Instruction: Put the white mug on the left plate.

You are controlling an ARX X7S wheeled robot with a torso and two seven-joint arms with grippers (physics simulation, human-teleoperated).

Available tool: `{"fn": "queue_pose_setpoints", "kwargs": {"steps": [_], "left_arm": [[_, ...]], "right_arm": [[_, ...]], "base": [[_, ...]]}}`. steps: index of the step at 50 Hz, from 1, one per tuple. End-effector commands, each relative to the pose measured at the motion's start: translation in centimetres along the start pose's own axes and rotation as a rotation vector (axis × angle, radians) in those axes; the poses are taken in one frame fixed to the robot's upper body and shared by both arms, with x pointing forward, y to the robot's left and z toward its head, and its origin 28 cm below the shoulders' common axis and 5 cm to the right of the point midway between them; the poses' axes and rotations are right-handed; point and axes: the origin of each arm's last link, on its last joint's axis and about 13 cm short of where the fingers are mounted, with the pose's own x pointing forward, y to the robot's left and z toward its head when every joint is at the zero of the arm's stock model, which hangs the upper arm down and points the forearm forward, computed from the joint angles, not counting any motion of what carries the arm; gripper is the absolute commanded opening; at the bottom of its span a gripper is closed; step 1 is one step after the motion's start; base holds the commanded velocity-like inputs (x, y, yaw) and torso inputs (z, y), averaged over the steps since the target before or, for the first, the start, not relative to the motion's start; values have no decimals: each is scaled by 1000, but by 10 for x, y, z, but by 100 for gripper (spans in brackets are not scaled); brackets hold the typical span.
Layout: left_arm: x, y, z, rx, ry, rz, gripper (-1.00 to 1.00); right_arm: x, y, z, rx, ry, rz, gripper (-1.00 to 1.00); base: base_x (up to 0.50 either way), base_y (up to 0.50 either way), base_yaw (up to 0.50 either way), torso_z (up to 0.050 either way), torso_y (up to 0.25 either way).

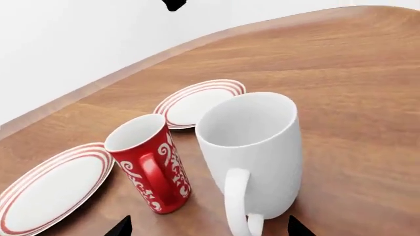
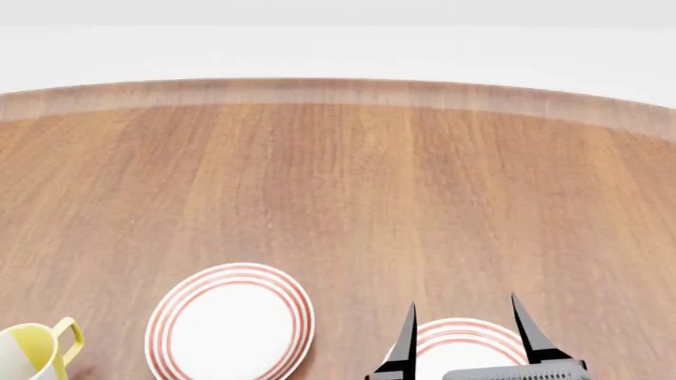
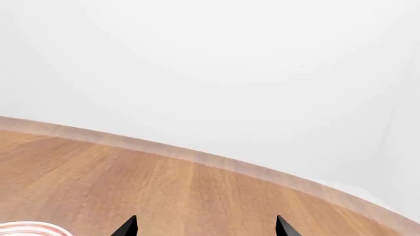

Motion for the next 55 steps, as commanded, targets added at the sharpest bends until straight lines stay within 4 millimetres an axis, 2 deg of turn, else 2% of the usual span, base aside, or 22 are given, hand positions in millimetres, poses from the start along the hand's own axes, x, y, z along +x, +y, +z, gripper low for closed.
{"fn": "queue_pose_setpoints", "kwargs": {"steps": [1, 32, 55], "left_arm": [[9, 1, -6, -29, -23, -34, 100], [22, -2, -23, -84, -24, -77, 100], [28, 1, -27, -82, -10, -98, 100]], "right_arm": [[0, 0, 0, 1, -2, 0, 100], [3, 0, 1, -3, -3, 0, 100], [3, 0, 1, -1, -2, -4, 100]], "base": [[0, 0, 0, 0, 0], [0, 0, 0, 0, 0], [0, 0, 0, 0, 0]]}}
